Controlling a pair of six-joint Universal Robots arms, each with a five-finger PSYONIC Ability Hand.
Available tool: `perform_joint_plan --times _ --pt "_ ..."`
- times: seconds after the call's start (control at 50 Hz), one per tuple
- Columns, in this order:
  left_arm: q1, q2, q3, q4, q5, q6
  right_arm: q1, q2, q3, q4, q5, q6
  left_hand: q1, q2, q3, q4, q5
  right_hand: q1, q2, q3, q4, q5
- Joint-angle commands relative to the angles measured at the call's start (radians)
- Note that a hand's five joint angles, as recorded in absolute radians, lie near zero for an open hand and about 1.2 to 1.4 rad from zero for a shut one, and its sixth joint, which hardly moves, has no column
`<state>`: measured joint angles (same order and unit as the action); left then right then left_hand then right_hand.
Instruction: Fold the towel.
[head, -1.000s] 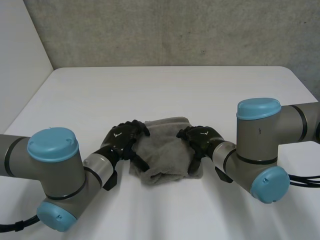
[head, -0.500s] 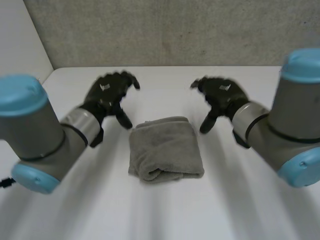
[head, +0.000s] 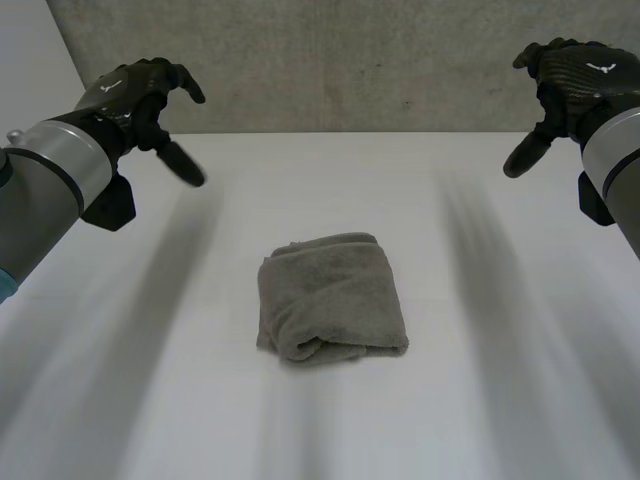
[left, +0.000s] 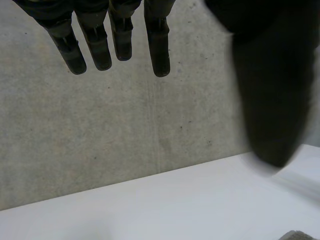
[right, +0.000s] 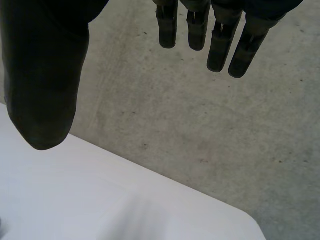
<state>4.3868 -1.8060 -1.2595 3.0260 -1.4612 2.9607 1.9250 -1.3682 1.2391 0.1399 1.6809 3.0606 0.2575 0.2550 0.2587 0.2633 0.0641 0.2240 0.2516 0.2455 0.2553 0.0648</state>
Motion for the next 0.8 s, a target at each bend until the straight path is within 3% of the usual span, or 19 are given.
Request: perform_joint_plan --times 0.02,0.3,0.48,0.62,0.8 --pt "0.010 -0.001 0.011 0.002 0.002 0.001 -0.008 -0.005 -0.012 0.004 -0.009 -0.008 -0.023 -0.021 -0.025 -0.029 -0.005 -0.049 -0.077 -0.071 -0.081 -0.065" --pt "0.008 0.019 0.009 -0.006 0.007 0.003 -0.009 -0.009 -0.018 0.024 -0.128 -0.008 -0.020 -0.018 -0.022 -0.026 -0.002 -0.049 -0.077 -0.071 -0.081 -0.065" --pt "-0.004 -0.006 -0.017 0.011 0.022 0.001 -0.012 -0.009 -0.032 0.053 -0.136 -0.011 -0.056 -0.053 -0.057 -0.062 -0.037 -0.049 -0.077 -0.071 -0.081 -0.065" --pt "-0.047 -0.214 -0.041 0.074 0.123 0.003 -0.015 -0.009 -0.027 0.056 -0.139 -0.011 -0.067 -0.065 -0.069 -0.073 -0.049 -0.049 -0.077 -0.071 -0.081 -0.065" --pt "-0.116 -0.398 -0.098 0.229 0.131 0.061 -0.001 -0.005 -0.013 0.058 -0.201 -0.013 -0.065 -0.062 -0.066 -0.070 -0.046 -0.049 -0.077 -0.071 -0.081 -0.065"
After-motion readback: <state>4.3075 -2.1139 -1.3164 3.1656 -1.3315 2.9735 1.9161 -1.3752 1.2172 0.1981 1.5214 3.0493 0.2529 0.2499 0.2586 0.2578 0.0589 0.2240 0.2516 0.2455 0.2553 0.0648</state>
